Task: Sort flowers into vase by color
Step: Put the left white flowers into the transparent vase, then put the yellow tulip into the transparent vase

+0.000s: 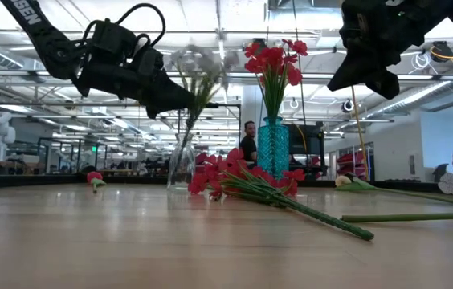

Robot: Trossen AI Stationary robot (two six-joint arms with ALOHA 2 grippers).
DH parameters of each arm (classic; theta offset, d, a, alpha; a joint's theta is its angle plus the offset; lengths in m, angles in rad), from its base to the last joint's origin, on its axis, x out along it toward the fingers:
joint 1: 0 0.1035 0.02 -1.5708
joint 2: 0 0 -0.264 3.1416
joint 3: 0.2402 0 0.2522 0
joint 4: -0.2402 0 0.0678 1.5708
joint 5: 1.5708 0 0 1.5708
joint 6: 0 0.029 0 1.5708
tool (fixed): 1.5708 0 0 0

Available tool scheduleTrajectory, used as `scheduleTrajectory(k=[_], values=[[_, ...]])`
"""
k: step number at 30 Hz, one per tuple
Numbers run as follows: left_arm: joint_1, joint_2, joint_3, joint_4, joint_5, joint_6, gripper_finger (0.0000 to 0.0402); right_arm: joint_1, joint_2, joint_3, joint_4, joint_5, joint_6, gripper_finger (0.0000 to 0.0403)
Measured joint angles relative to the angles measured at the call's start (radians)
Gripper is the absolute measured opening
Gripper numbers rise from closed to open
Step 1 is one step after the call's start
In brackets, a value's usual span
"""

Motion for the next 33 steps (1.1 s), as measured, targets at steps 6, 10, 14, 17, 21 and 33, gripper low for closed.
scheduleTrajectory(k=[6,10,14,17,21,33], values=[[0.000,0.000,0.000,-0.001,0.007,-0.007,0.0213,0.000,0.000,0.000,0.000,0.000,0.001,0.0000],[0.000,-0.037,0.000,-0.076,0.040,-0.002,0.0231,0.000,0.000,0.000,0.000,0.000,0.001,0.0000],[0.000,-0.125,0.000,-0.234,0.007,0.025,0.0233,0.000,0.000,0.000,0.000,-0.001,0.000,0.0000],[0.000,-0.202,0.000,-0.351,-0.043,0.027,0.0233,0.000,0.000,0.000,-0.001,0.000,-0.002,0.0000],[0.000,-0.306,0.000,-0.507,-0.079,0.018,0.0233,-0.006,0.000,0.000,-0.020,0.003,0.001,0.0000],[-0.005,-0.532,0.000,-0.814,-0.121,-0.460,0.0233,-0.116,0.000,0.000,-0.264,-0.006,0.148,0.0000]])
